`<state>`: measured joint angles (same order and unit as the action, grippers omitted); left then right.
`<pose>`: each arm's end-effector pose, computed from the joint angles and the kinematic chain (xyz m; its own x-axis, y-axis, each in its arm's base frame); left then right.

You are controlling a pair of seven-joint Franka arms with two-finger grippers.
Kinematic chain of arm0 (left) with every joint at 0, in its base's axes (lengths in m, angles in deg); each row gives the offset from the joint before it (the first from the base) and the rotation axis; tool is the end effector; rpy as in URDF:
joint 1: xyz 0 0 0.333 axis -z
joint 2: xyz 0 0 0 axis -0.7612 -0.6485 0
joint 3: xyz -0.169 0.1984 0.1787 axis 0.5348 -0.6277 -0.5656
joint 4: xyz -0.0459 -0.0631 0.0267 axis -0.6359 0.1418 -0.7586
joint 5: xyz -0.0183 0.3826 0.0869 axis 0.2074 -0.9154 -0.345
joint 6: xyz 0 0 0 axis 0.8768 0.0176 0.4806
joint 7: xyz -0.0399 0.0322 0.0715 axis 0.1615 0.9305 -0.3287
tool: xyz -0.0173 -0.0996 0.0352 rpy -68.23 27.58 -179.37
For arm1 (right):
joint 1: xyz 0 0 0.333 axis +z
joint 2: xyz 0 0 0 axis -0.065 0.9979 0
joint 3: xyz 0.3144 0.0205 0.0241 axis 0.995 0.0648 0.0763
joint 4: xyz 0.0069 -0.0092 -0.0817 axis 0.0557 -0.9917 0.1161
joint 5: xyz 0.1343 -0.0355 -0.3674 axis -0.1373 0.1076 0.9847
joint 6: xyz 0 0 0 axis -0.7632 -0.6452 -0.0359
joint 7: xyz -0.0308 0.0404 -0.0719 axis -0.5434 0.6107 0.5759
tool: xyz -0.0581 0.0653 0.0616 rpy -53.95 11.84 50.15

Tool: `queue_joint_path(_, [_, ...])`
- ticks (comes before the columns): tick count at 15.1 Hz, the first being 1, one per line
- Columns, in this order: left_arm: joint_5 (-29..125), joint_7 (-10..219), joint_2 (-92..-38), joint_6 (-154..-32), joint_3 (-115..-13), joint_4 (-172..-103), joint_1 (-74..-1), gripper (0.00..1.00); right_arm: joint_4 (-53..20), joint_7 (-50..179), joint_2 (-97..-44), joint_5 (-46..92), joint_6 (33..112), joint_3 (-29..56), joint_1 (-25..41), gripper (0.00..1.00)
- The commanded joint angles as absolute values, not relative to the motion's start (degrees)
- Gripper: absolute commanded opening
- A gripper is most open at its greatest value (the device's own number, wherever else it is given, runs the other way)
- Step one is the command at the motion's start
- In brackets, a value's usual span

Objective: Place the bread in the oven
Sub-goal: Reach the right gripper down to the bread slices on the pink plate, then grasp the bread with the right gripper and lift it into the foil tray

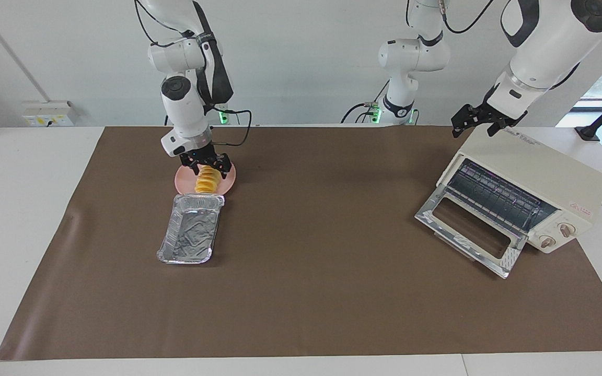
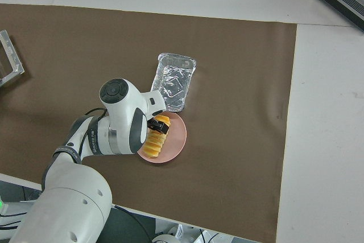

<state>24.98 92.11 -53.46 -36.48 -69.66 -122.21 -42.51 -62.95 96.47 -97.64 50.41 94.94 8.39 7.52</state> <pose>0.5232 -0.0428 0.6011 0.9837 -0.0209 -0.1784 -0.0169 -0.9996 0.0237 0.4151 0.0952 0.3265 0.9740 -0.2257 0.0207 -0.2247 -0.9735 -0.0432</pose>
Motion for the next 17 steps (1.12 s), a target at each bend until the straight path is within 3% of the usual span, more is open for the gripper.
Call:
queue_joint_path(1, [24.18, 91.84, -52.57, -37.26, -69.2, -122.93, -43.07, 1.0, -64.65, 97.56, -97.32, 49.93, 98.02, 8.53, 7.35, 0.9])
queue_joint_path(7, [24.18, 91.93, -52.57, -37.26, -69.2, -122.93, -43.07, 1.0, -64.74, 97.65, -96.7, 46.25, 98.11, 8.44, 7.08, 0.0])
queue_joint_path(11, [24.18, 91.93, -52.57, -37.26, -69.2, -122.93, -43.07, 1.0, -62.02, 99.83, -96.52, 44.66, 96.36, 8.53, 7.87, 0.0])
queue_joint_path(15, [24.18, 91.93, -52.57, -37.26, -69.2, -122.93, -43.07, 1.0, -49.66, 101.6, -98.98, 44.57, 77.68, 8.62, 7.79, 0.0])
queue_joint_path(17, [24.18, 91.93, -52.57, -37.26, -69.2, -122.93, -43.07, 1.0, -40.96, 99.94, -97.15, 44.65, 70.36, 8.36, 6.3, 0.0])
